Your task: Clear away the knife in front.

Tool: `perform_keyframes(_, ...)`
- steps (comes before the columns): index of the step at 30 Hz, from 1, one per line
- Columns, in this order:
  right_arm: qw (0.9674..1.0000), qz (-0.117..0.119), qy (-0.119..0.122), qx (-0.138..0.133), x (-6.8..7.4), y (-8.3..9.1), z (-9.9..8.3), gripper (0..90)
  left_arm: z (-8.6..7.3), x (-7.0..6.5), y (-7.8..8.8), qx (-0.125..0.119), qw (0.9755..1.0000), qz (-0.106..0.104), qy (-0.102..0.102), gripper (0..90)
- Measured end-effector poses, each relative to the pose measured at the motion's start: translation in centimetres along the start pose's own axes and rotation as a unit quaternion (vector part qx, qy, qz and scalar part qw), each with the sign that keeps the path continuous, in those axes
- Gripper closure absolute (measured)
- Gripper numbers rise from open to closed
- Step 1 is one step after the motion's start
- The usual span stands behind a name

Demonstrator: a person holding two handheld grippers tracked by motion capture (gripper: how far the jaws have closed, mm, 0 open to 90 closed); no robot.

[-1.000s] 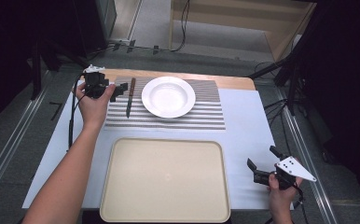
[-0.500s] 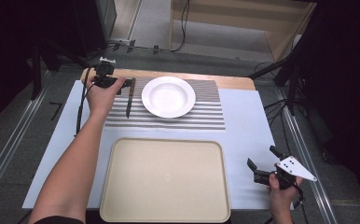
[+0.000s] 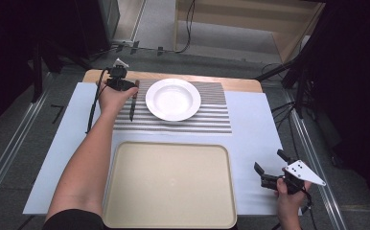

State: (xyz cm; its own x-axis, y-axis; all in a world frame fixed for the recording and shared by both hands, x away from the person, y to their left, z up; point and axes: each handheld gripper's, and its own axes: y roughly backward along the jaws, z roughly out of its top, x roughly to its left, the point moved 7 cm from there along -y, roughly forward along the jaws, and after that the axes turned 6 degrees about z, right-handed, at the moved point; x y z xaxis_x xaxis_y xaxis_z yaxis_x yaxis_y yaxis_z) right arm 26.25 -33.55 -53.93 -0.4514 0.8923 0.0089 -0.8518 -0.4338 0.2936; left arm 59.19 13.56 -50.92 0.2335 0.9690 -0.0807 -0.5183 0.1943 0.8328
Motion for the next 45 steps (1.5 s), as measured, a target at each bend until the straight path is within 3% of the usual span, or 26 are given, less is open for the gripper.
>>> perform_keyframes(3, 1.0, 0.0, -0.001, -0.001, 0.0, 0.0, 0.0, 0.0, 0.1, 0.0, -0.4, 0.004, 0.9999, 0.005, 0.011, 62.6)
perform_keyframes(6, 1.0, 0.0, -0.003, -0.002, 0.0, 0.0, 0.0, 0.0, 0.0, -0.2, -0.8, 0.016, 0.9998, 0.009, 0.008, 65.3)
perform_keyframes(11, 1.0, 0.0, -0.002, -0.001, 0.0, 0.0, 0.0, 0.0, -0.3, -0.1, -1.5, 0.029, 0.9993, 0.019, 0.012, 65.7)
perform_keyframes(14, 1.0, 0.0, -0.001, 0.001, 0.0, 0.0, 0.0, 0.0, -0.4, -0.1, -1.8, 0.031, 0.9993, 0.014, 0.016, 65.6)
perform_keyframes(22, 1.0, -0.001, -0.001, 0.002, -0.1, 0.0, 0.0, 0.0, -1.1, -0.4, -2.7, 0.052, 0.9978, 0.041, 0.003, 69.8)
perform_keyframes(25, 1.0, -0.001, -0.002, 0.002, -0.1, -0.1, 0.0, 0.0, -1.1, -0.4, -2.8, 0.05, 0.9969, 0.06, -0.008, 74.3)
perform_keyframes(30, 1.0, -0.002, -0.003, 0.002, -0.1, -0.1, 0.0, 0.0, -1.2, -0.5, -2.8, 0.047, 0.9961, 0.071, -0.02, 75.7)
perform_keyframes(45, 1.0, -0.001, -0.006, 0.002, -0.2, -0.1, -0.1, 0.0, -1.2, -0.2, -2.7, 0.044, 0.998, 0.044, -0.009, 76.9)
